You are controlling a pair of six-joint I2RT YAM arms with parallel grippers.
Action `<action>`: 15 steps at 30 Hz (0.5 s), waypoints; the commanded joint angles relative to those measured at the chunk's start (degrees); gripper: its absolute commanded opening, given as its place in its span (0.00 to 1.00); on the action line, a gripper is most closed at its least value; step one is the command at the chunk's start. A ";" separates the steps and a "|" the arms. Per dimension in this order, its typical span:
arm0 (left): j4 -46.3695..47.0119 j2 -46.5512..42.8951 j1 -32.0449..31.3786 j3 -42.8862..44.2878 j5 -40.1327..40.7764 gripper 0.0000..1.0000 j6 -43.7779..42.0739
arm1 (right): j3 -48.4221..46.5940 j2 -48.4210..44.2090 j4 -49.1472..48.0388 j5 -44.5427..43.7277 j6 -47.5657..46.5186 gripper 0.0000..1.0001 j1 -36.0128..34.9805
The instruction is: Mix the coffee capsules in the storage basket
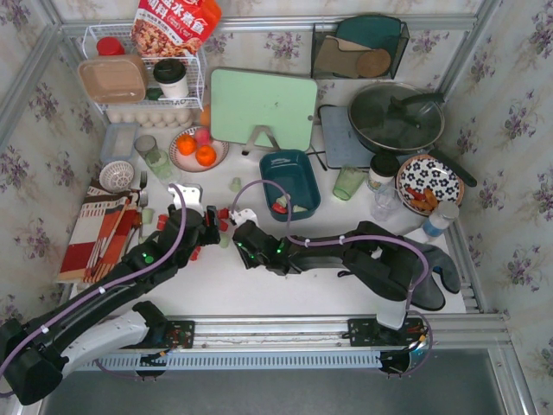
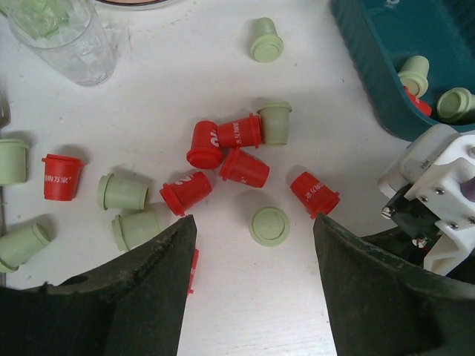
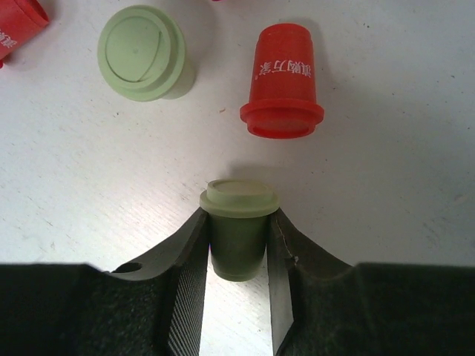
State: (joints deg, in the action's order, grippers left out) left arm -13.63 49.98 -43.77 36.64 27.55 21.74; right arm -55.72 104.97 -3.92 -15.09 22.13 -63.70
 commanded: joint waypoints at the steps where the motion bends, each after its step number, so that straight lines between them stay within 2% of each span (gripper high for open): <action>1: 0.00 0.11 0.09 -0.08 0.57 0.68 0.29 | -0.26 -1.00 1.36 -1.35 -0.16 0.31 -0.09; 5: -0.04 -0.07 0.09 -0.06 0.66 0.68 0.19 | -0.17 -2.95 1.73 -3.61 -1.36 0.30 -0.11; 9: -0.09 -0.07 0.09 -0.17 0.66 0.68 0.23 | 0.04 -6.41 1.91 -11.87 -5.78 0.27 0.53; 15: 0.00 -0.04 0.13 -0.17 0.83 0.68 0.30 | 1.19 -13.34 -1.18 -16.79 -11.81 0.27 7.21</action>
State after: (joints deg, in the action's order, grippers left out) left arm -13.65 50.00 -43.72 36.64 27.57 21.74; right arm -55.37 94.89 -1.52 -26.20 15.40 -60.14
